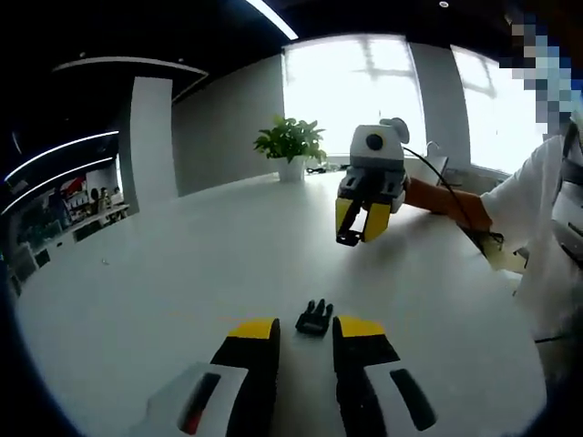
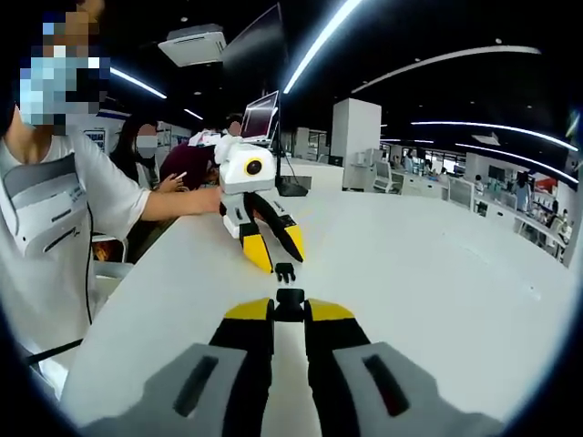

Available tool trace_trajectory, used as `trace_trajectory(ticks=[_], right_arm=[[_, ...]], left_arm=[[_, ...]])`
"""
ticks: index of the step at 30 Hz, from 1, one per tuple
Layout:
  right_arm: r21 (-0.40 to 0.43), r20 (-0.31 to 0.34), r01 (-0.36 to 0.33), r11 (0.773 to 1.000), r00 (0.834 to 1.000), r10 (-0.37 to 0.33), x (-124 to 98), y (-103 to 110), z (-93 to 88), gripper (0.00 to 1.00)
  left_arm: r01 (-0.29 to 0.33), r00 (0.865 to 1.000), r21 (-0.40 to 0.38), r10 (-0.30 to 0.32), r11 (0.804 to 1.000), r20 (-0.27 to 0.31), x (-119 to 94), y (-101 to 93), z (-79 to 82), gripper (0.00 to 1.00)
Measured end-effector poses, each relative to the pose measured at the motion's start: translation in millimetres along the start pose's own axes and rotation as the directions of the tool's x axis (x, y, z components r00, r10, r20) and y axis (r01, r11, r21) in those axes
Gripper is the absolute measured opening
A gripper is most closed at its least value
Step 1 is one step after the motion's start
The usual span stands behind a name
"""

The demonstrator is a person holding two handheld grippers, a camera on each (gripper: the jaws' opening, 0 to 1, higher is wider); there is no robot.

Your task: Snap the two parts of the plastic buckle together until the buckle closes and remains connected.

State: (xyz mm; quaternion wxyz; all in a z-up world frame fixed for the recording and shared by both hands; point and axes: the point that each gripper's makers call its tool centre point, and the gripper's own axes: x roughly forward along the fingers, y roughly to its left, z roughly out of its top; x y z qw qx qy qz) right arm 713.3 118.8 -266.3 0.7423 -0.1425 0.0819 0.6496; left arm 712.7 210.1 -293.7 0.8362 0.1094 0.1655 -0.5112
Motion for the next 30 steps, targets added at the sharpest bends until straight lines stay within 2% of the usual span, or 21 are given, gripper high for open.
trace_trajectory(ticks=[11,17,25,30], right_arm=[[-0.003,-0.015,-0.002,1.0,1.0,0.002,2,0,-4.5,0.12],[-0.001,-0.024,-0.015,1.0,1.0,0.015,4,3,-6.7,0.12],[0.003,-0.027,-0.051,0.999,0.998,0.051,6,10,-7.3,0.12],[0.003,-0.034,-0.072,0.997,0.997,0.072,7,14,-8.2,0.12]], left_arm=[[0.028,1.0,0.026,-0.028,0.999,0.007,6,-5.5,0.1,0.13],[0.032,0.999,0.035,-0.032,0.999,0.008,9,-4.9,0.6,0.13],[0.057,0.998,0.036,-0.057,0.998,-0.001,12,-16.2,1.2,0.12],[0.094,0.994,0.01,-0.094,0.996,0.049,11,-25.2,12.4,0.12]])
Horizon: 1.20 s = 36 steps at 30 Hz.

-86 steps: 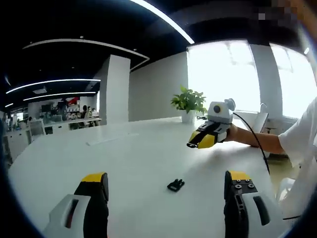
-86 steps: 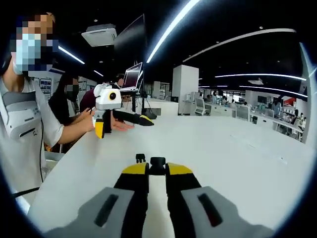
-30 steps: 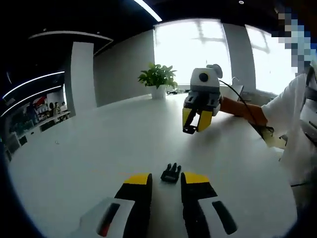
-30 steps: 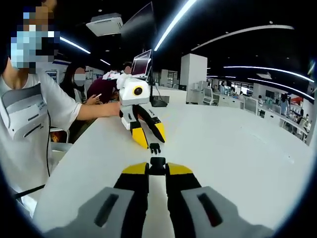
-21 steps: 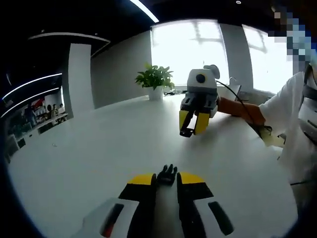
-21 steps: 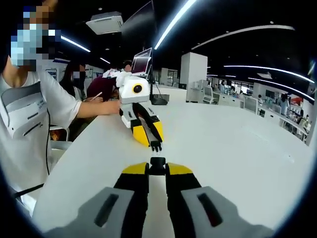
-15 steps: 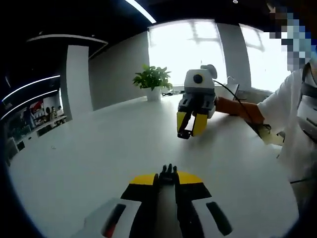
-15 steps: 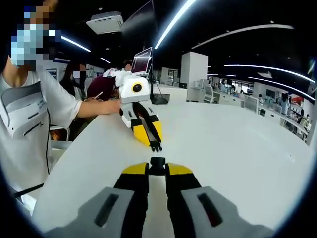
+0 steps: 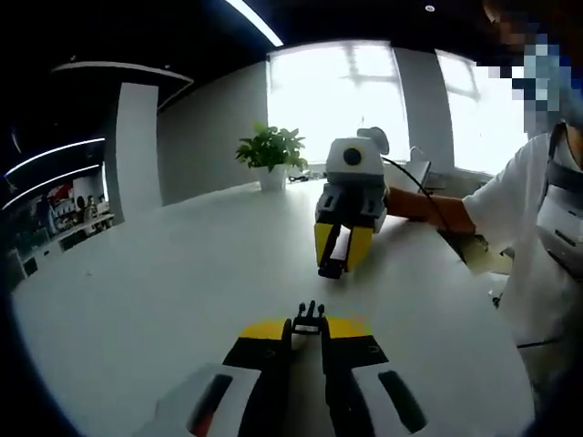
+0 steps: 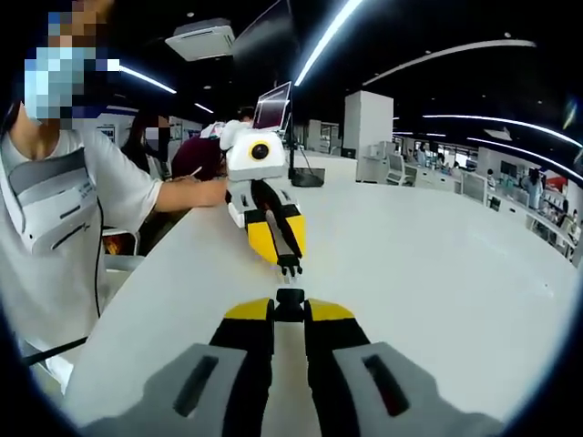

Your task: Snap the two parts of the plastic buckle together until the buckle closes and remains connected.

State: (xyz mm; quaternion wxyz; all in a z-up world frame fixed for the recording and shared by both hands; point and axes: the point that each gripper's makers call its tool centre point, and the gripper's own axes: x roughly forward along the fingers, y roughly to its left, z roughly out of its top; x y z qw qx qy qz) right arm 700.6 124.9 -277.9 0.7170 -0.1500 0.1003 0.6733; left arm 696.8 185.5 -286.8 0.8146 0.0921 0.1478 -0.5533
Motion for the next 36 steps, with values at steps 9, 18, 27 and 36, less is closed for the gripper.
trace_trajectory(ticks=[9,18,27,36], right_arm=[[-0.023,-0.007,-0.019,1.0,1.0,0.019,4,9,0.3,0.12],[-0.029,-0.019,-0.022,0.999,1.0,0.022,5,10,-2.5,0.12],[-0.03,-0.026,-0.009,1.0,1.0,0.008,6,8,-3.6,0.12],[-0.032,-0.038,-0.002,0.999,0.999,0.001,6,7,-6.2,0.12]], left_arm=[[0.036,0.999,0.02,-0.037,0.999,0.037,-2,-7.6,8.9,0.0],[0.012,0.999,0.022,-0.012,1.0,0.032,-5,-3.4,8.0,0.0],[-0.032,0.999,0.008,0.031,0.999,0.035,-7,2.8,7.1,0.04],[-0.103,0.995,-0.013,0.103,0.995,0.009,-2,11.9,1.1,0.19]])
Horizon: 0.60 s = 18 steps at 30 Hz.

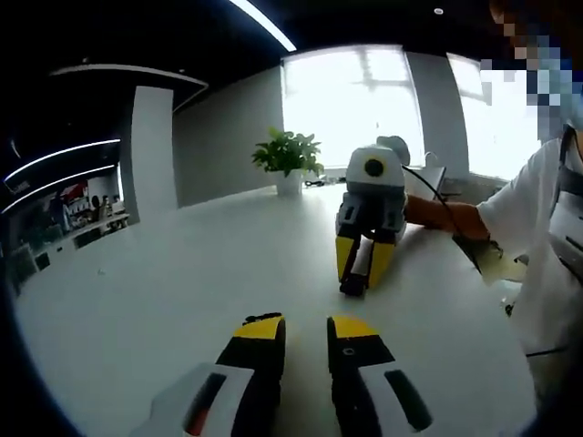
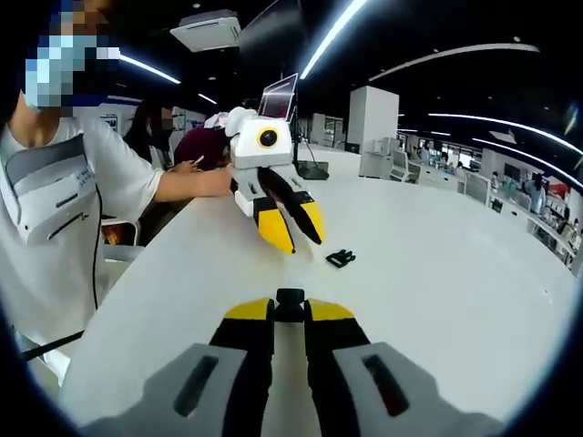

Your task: Snap the two parts of the plastic buckle together until the buckle closes and remains connected.

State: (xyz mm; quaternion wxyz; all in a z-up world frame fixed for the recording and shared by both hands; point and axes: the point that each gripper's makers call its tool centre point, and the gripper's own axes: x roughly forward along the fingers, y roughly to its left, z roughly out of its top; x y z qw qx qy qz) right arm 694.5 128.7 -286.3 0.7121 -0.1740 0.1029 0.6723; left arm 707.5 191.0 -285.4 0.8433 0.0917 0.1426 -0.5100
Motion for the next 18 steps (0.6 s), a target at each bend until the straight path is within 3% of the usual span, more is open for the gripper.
trace_trajectory(ticks=[8,16,18], right_arm=[[-0.013,0.0,0.021,1.0,1.0,-0.021,-4,-1,0.5,0.12],[-0.018,0.003,0.025,1.0,1.0,-0.025,-5,0,2.5,0.12],[-0.023,0.007,0.027,0.999,1.0,-0.027,-6,1,4.4,0.12]], left_arm=[[-0.056,0.998,-0.027,0.055,0.998,-0.038,8,6.2,-7.3,0.29],[-0.078,0.996,-0.059,0.075,0.995,-0.045,14,10.9,-2.5,0.48],[-0.091,0.995,-0.055,0.088,0.994,-0.056,16,13.3,-2.0,0.48]])
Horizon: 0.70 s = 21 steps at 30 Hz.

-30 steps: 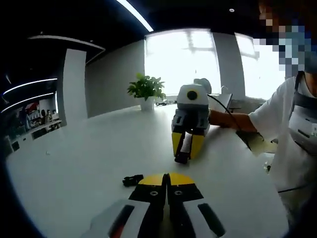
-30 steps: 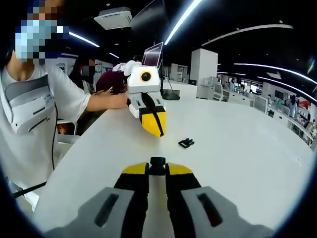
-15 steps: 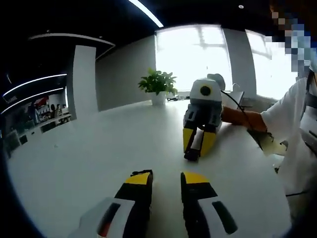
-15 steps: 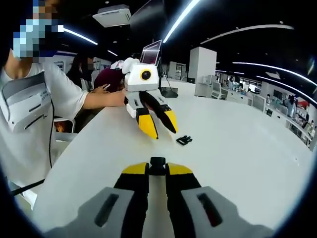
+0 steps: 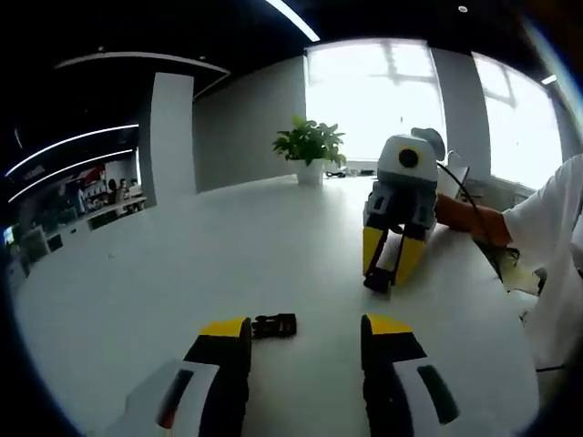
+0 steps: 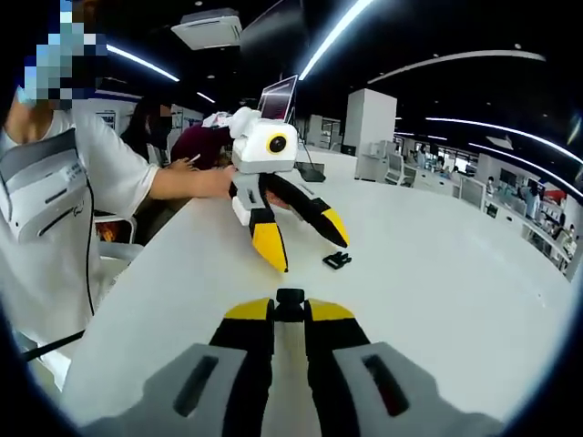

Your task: Snap the two parts of the plastic buckle together until the buckle closes and remains connected.

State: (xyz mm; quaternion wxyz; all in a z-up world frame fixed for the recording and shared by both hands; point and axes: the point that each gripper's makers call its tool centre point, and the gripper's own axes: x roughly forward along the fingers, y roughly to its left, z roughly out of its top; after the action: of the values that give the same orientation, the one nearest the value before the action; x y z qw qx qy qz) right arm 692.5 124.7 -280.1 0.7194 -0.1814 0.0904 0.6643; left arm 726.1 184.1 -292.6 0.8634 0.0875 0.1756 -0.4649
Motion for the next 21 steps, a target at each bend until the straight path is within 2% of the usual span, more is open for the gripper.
trace_trajectory(ticks=[6,9,11,14,18,21], right_arm=[[-0.016,0.02,0.012,1.0,1.0,-0.011,-5,0,6.3,0.12],[-0.015,0.025,0.017,1.0,1.0,-0.016,-6,-2,7.7,0.12],[-0.018,0.029,0.023,1.0,0.999,-0.022,-7,-2,8.9,0.12],[-0.022,0.038,0.027,0.999,0.999,-0.026,-9,-2,11.1,0.12],[-0.026,0.045,0.032,0.999,0.999,-0.031,-10,-2,12.8,0.12],[-0.026,0.047,0.035,0.999,0.998,-0.034,-11,-2,13.7,0.12]], left_arm=[[-0.045,0.999,-0.023,0.044,0.999,-0.031,4,9.1,0.5,0.48],[-0.041,0.998,-0.037,0.04,0.998,-0.041,6,9.2,-1.0,0.44],[-0.035,0.998,-0.057,0.033,0.998,-0.048,8,8.5,-2.0,0.39],[-0.045,0.998,-0.061,0.042,0.997,-0.053,8,8.9,-3.6,0.26],[-0.053,0.997,-0.06,0.049,0.997,-0.053,9,9.3,-4.5,0.26],[-0.053,0.997,-0.056,0.05,0.997,-0.054,9,11.3,-5.1,0.21]])
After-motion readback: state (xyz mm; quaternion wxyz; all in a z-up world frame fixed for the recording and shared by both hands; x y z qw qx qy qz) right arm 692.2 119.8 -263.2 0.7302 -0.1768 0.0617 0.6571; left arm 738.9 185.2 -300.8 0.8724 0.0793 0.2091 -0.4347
